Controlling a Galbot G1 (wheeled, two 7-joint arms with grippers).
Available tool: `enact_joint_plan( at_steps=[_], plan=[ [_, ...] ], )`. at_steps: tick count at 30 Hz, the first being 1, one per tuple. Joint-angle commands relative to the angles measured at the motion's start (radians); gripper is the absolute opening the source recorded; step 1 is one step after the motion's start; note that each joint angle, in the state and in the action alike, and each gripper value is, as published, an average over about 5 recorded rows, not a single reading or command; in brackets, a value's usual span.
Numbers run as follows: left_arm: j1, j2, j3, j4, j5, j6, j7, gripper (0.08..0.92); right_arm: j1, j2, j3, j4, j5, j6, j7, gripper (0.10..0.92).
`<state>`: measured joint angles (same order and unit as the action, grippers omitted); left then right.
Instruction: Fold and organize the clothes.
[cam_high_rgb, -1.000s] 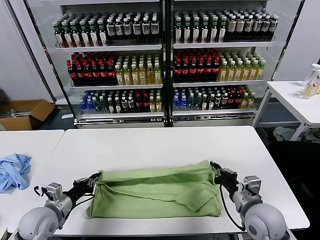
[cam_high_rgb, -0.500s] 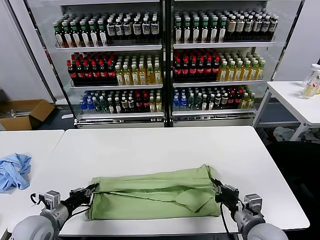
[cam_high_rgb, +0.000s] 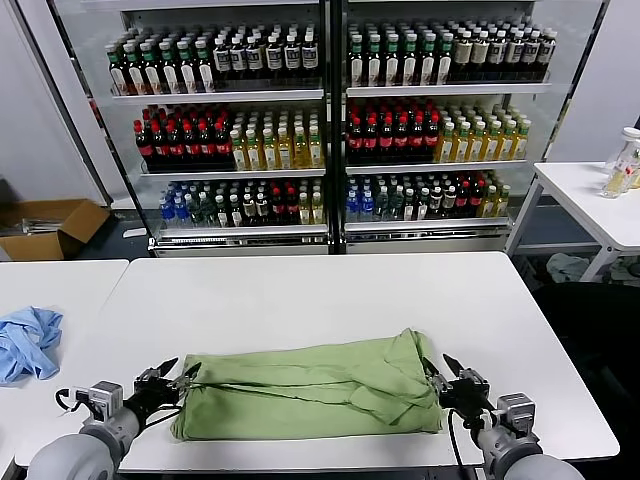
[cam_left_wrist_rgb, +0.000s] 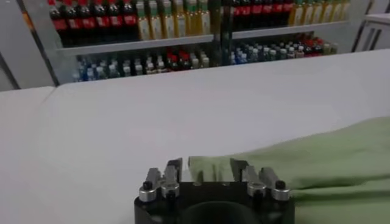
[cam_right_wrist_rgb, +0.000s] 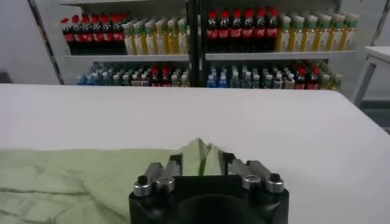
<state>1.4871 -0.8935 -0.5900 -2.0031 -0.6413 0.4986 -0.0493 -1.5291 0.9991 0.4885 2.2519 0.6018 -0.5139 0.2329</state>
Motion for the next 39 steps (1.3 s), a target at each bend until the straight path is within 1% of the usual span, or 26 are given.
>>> enact_joint_plan(
  at_steps=[1, 4, 7, 10, 15, 17, 21, 30, 39],
  plan=[
    [0.048, -0.135, 0.073, -0.112, -0.014, -0.015, -0.297, 0.599, -0.015, 0.016, 0.025, 0.031, -0.018, -0.001, 0.001, 0.604],
    [0.051, -0.178, 0.095, -0.098, -0.02, -0.023, -0.34, 0.685, -0.022, 0.021, 0.023, 0.042, -0.028, -0.002, 0.001, 0.691],
    [0.036, -0.202, 0.107, -0.067, -0.041, -0.029, -0.374, 0.766, -0.026, 0.023, 0.016, 0.045, -0.039, -0.002, 0.001, 0.77],
    [0.018, -0.216, 0.112, -0.038, -0.059, -0.033, -0.385, 0.812, -0.026, 0.026, 0.008, 0.042, -0.052, -0.002, 0.001, 0.813],
    [0.008, -0.228, 0.118, -0.026, -0.081, -0.03, -0.394, 0.822, -0.028, 0.031, -0.006, 0.039, -0.068, -0.001, 0.002, 0.822],
    [0.008, -0.234, 0.12, -0.025, -0.092, -0.025, -0.396, 0.807, -0.029, 0.035, -0.013, 0.041, -0.07, -0.002, 0.004, 0.823],
    [0.009, -0.24, 0.12, -0.027, -0.105, -0.023, -0.397, 0.715, -0.032, 0.038, -0.026, 0.048, -0.07, -0.006, 0.006, 0.823],
    [0.007, -0.246, 0.119, -0.031, -0.098, -0.022, -0.389, 0.455, -0.038, 0.035, -0.028, 0.05, -0.073, -0.007, 0.008, 0.823],
    [-0.002, -0.278, 0.114, -0.044, 0.063, -0.003, -0.331, 0.195, -0.044, 0.025, -0.01, 0.052, -0.072, -0.005, 0.007, 0.823]
  ],
)
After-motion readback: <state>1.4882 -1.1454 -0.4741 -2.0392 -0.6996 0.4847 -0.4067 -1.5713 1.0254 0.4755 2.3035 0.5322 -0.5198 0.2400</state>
